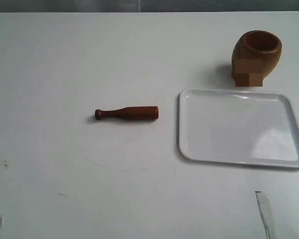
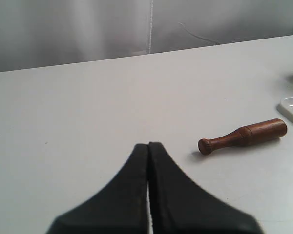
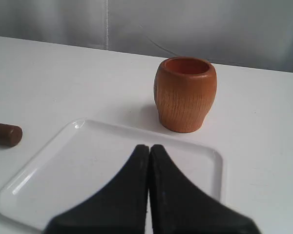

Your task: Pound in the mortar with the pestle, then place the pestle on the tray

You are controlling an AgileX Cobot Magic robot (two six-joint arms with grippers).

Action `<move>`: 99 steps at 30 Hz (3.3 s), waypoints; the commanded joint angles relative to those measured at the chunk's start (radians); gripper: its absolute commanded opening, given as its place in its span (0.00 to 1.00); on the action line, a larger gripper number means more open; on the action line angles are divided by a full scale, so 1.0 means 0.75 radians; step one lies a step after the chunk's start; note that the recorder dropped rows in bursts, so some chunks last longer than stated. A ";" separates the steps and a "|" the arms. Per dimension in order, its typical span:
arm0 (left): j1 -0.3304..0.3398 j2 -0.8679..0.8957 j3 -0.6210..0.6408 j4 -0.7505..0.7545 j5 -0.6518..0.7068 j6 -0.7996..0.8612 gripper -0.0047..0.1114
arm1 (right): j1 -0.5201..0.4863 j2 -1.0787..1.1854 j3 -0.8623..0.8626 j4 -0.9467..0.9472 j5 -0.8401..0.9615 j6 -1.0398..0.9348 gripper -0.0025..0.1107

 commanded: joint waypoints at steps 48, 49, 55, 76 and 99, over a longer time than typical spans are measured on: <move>-0.010 -0.002 0.001 -0.010 -0.004 -0.011 0.04 | 0.300 2.091 -1.756 -0.415 0.753 -0.564 0.02; -0.010 -0.002 0.001 -0.010 -0.004 -0.011 0.04 | 0.329 2.145 -1.783 -0.299 0.812 -0.687 0.02; -0.010 -0.002 0.001 -0.010 -0.004 -0.011 0.04 | 0.531 2.432 -1.814 0.062 0.785 -1.113 0.02; -0.010 -0.002 0.001 -0.010 -0.004 -0.011 0.04 | 0.792 2.911 -2.330 0.260 0.823 -1.195 0.42; -0.010 -0.002 0.001 -0.010 -0.004 -0.011 0.04 | 0.804 3.099 -2.355 0.035 0.604 -1.130 0.02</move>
